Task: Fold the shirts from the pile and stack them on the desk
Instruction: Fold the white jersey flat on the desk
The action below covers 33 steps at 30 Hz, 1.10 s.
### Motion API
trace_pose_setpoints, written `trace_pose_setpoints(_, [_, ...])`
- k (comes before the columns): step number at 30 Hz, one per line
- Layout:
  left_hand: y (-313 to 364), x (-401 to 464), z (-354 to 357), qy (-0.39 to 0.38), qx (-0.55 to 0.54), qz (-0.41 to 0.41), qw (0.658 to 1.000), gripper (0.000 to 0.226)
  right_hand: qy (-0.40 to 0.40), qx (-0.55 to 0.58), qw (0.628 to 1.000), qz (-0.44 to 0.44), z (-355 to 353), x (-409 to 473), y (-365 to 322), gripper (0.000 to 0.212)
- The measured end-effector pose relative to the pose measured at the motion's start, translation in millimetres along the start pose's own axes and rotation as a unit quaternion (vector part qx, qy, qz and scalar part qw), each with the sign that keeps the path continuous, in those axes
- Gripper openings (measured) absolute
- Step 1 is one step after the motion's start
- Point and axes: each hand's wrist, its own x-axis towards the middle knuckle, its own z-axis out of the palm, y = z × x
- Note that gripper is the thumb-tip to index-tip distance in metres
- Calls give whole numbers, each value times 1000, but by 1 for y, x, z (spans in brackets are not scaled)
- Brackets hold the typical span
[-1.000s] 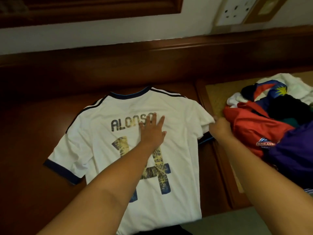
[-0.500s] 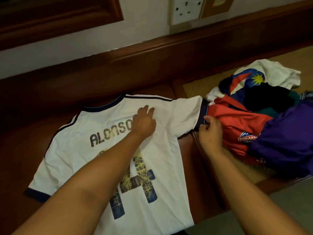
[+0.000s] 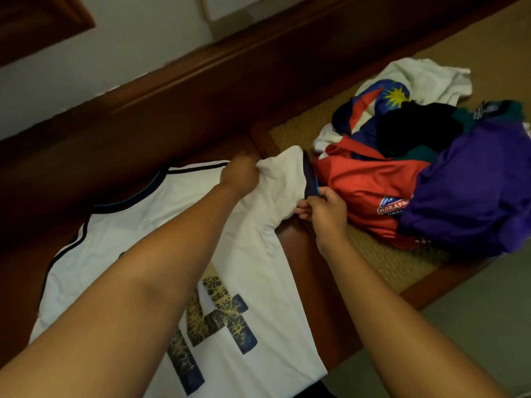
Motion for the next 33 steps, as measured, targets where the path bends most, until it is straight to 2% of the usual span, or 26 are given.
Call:
trace_pose_setpoints(2, [0,-8,-2,20,8,-14,1000,30,34,29,999,0,-13,-4,7,13])
trace_pose_setpoints(4, [1,-18,-1,7,23,-16,1000,33,72,28,997,15,-23,-9,21,19])
trace_pose_setpoints(7, [9,-24,4,-7,59,28,998,43,101,18,994,29,-27,-13,38,17])
trace_pose_setpoints(9, [20,-22,5,-24,34,57,998,46,111,23,993,29,-23,-10,40,15])
trace_pose_setpoints(12, [37,-14,6,-53,17,67,996,41,120,36,992,18,-22,-9,34,32])
trace_pose_setpoints(14, [44,-8,3,-54,35,61,996,34,113,19,993,20,-23,-6,34,34])
trace_pose_setpoints(16, [48,-3,-3,-35,50,54,997,31,106,-1,994,25,-23,-1,36,25])
trace_pose_setpoints(18, [49,1,-9,21,30,32,999,31,104,-15,994,27,-23,5,36,18])
trace_pose_setpoints(21, [44,-6,-15,94,-38,0,995,32,131,-78,988,13,-22,-2,31,31])
trace_pose_setpoints(23, [33,-21,-13,112,-72,-7,991,34,170,-156,972,-38,-17,-21,28,49])
trace_pose_setpoints(25, [14,-43,-5,135,-109,-26,984,35,164,-227,950,-135,-6,-47,27,60])
trace_pose_setpoints(27, [-9,-73,7,151,-114,-67,980,37,103,-283,926,-227,8,-62,30,59])
trace_pose_setpoints(29, [-35,-105,21,154,-70,-110,979,42,30,-358,891,-278,22,-55,31,57])
trace_pose_setpoints(33, [-84,-157,42,82,35,-203,975,57,-68,-546,790,-272,39,-1,25,62])
